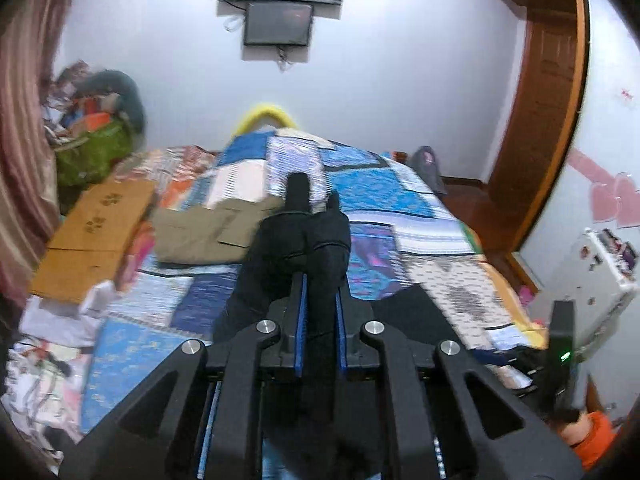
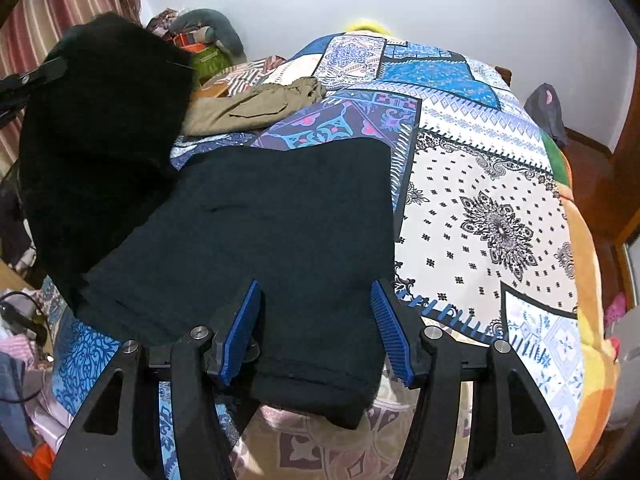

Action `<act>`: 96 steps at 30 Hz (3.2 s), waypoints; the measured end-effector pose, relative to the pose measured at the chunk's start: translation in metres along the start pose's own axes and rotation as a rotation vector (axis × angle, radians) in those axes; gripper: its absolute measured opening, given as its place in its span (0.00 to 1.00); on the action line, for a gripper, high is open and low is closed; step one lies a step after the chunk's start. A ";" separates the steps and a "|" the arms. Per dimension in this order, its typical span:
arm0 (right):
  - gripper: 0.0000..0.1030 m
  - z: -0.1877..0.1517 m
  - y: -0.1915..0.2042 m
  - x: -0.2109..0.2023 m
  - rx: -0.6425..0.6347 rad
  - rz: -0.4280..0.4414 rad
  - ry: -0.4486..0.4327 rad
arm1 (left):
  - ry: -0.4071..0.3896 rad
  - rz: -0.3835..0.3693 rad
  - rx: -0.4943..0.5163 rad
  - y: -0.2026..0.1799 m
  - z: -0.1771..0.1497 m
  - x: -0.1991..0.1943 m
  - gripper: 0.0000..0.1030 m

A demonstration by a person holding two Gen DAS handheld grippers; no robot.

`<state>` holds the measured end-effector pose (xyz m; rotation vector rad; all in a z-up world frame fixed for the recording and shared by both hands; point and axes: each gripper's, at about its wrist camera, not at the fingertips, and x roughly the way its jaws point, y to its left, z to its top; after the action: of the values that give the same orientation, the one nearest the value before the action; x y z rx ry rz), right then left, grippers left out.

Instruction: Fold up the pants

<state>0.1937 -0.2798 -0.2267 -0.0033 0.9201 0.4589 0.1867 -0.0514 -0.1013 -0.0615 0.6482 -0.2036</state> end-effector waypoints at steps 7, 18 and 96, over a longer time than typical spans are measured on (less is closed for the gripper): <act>0.54 -0.001 0.000 0.003 0.012 0.020 -0.011 | 0.030 -0.105 0.065 -0.062 0.000 0.027 0.10; 0.53 -0.004 -0.017 -0.016 0.078 0.035 -0.034 | 0.119 -0.239 0.186 -0.124 -0.039 0.040 0.10; 0.60 0.004 0.068 0.007 -0.041 0.045 -0.068 | 0.241 0.135 -0.018 0.103 -0.041 0.107 0.31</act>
<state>0.1745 -0.2144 -0.2163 -0.0041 0.8449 0.5164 0.2623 0.0276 -0.2097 -0.0099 0.8909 -0.0745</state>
